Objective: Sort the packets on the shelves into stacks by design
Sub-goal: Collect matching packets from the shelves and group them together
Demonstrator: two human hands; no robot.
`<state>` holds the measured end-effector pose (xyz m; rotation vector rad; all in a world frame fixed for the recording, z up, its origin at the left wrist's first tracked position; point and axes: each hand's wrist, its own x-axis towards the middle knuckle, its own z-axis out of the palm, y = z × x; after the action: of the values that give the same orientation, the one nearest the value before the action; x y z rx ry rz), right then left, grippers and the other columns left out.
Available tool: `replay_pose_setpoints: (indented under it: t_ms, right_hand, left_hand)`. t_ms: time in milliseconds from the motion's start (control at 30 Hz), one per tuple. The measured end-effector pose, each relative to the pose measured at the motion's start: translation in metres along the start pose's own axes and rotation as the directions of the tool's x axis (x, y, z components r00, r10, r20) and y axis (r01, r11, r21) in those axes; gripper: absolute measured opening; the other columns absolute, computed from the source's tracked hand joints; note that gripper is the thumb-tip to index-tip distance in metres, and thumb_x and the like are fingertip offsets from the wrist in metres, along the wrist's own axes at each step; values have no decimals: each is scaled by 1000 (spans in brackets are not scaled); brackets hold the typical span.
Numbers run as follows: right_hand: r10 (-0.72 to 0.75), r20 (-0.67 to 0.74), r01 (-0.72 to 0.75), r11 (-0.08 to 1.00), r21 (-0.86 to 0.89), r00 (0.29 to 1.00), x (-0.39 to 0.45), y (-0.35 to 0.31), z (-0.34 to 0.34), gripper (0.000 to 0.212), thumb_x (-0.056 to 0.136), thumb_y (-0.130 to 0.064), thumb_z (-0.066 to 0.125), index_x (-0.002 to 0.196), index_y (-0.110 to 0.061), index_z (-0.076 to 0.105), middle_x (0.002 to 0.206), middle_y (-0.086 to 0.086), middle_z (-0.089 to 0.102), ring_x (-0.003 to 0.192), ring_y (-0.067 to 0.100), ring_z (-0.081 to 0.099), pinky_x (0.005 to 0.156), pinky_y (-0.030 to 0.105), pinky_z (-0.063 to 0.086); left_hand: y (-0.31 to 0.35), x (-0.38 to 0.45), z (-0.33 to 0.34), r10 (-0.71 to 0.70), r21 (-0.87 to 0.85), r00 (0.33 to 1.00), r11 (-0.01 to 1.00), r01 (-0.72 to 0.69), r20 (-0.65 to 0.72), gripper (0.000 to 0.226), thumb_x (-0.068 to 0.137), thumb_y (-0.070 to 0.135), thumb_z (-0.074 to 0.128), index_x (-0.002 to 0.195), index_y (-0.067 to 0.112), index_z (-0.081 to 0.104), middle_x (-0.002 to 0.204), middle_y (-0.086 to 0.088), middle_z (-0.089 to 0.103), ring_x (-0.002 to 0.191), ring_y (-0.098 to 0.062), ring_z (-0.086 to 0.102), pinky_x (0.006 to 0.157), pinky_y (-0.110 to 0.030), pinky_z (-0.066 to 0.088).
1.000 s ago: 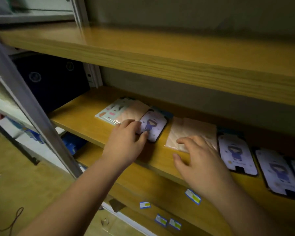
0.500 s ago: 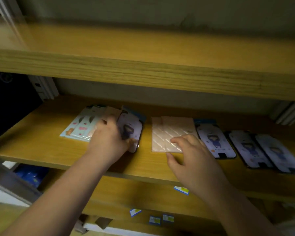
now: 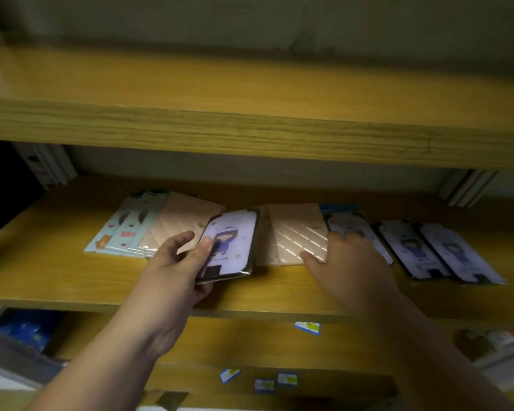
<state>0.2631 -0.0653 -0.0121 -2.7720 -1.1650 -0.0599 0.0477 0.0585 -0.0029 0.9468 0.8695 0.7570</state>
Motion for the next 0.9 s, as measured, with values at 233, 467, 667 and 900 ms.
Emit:
replay_pose_setpoints:
  t_ms: [233, 467, 667, 900]
  right_hand:
    - [20, -27, -22, 994, -103, 999, 2, -21, 7, 86, 87, -77, 32, 136, -8, 46, 130, 21, 55, 119, 34, 51, 89, 40, 47]
    - [47, -21, -49, 994, -96, 999, 3, -34, 6, 109, 73, -90, 35, 145, -8, 36, 139, 20, 51, 126, 36, 47, 95, 45, 48]
    - [50, -41, -51, 998, -35, 998, 12, -37, 13, 113, 66, -90, 48, 140, -5, 40, 134, 21, 55, 122, 38, 51, 94, 45, 49]
    - [75, 197, -168, 839, 518, 978, 27, -24, 5, 80, 58, -61, 86, 122, -18, 63, 114, 0, 67, 110, 21, 61, 90, 36, 52]
  left_hand:
    - [0, -7, -7, -4, -52, 1000, 999, 5, 21, 23, 96, 12, 61, 119, 12, 59, 92, -10, 81, 79, -21, 78, 60, -31, 61]
    - [-6, -5, -11, 19, -143, 999, 990, -13, 38, 14, 97, 11, 57, 109, 8, 64, 96, -14, 80, 76, -18, 77, 61, -29, 63]
    - [-12, 1, -7, 39, -155, 998, 987, -32, 43, 12, 98, 10, 56, 107, 10, 64, 94, -10, 80, 76, -16, 77, 66, -29, 64]
    - [-15, -3, -2, 20, -185, 997, 983, -6, 76, 13, 98, 12, 55, 104, 11, 67, 95, -9, 80, 77, -15, 77, 65, -27, 62]
